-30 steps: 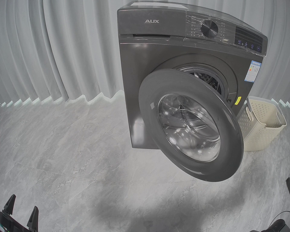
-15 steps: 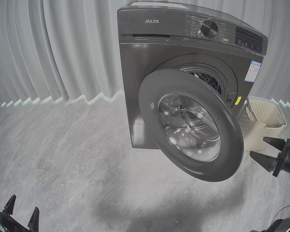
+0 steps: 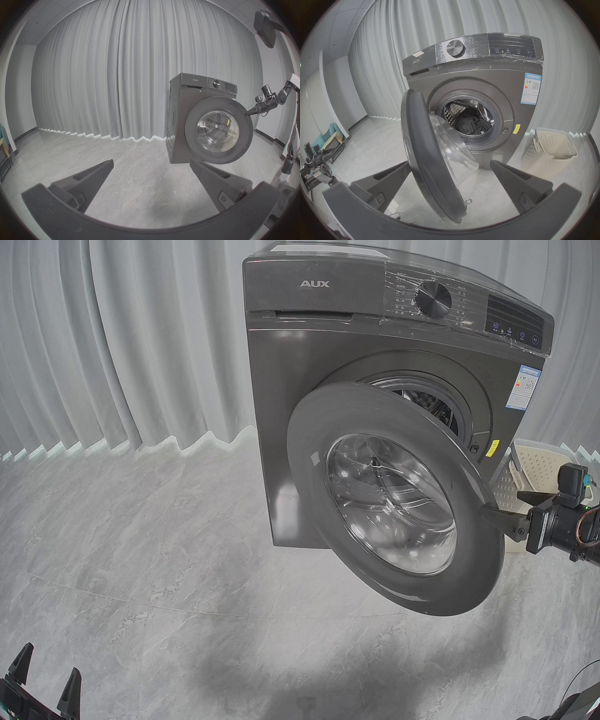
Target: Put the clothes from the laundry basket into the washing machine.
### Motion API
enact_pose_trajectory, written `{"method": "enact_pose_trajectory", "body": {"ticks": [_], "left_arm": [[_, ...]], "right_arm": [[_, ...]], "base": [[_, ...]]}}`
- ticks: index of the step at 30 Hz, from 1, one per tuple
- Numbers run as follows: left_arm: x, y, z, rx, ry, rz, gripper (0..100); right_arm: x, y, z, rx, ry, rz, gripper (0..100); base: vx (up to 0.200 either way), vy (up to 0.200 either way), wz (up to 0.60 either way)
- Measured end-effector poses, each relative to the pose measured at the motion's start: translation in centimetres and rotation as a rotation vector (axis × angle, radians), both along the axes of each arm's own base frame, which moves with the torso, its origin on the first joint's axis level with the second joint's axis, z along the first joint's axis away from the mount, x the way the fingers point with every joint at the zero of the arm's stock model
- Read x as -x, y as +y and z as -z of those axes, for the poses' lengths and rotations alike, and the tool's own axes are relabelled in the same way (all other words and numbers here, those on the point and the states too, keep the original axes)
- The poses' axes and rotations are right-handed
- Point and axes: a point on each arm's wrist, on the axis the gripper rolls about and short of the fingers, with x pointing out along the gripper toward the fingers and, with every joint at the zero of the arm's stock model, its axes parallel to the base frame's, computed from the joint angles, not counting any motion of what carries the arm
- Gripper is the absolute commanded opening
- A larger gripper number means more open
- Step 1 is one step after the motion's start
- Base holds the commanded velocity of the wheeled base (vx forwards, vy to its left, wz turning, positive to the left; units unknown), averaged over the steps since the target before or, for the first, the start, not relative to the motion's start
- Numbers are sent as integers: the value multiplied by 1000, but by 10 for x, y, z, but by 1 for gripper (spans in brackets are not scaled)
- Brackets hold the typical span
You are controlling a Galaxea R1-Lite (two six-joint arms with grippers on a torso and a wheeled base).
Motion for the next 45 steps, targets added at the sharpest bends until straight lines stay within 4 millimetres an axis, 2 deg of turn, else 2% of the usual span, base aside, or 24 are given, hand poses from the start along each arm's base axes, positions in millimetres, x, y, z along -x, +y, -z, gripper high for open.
{"method": "enact_pose_trajectory", "body": {"ticks": [10, 16, 22, 26, 30, 35, 40, 45], "left_arm": [[0, 0, 0, 0, 1, -1, 100], [0, 0, 0, 1, 2, 0, 100], [0, 0, 0, 1, 4, 0, 100], [0, 0, 0, 1, 4, 0, 100], [0, 0, 0, 1, 4, 0, 100], [0, 0, 0, 0, 4, 0, 100], [0, 0, 0, -3, 3, 0, 100], [0, 0, 0, -4, 3, 0, 100]], "right_arm": [[-14, -26, 1, 12, -7, 159, 100], [-19, -46, -7, 6, -72, 263, 100], [-27, -65, -11, 4, -122, 350, 100], [-29, -73, -8, 8, -113, 379, 100], [-26, -72, 1, 17, -81, 375, 100], [-12, -64, 21, 79, -5, 302, 100], [10, -48, 37, 102, 86, 125, 100], [26, -24, 42, 80, 112, -66, 100]], "base": [[0, 0, 0], [0, 0, 0], [0, -200, 0], [0, -200, 0], [0, -200, 0], [0, -160, 0], [0, 0, 0], [80, 0, 0]]}}
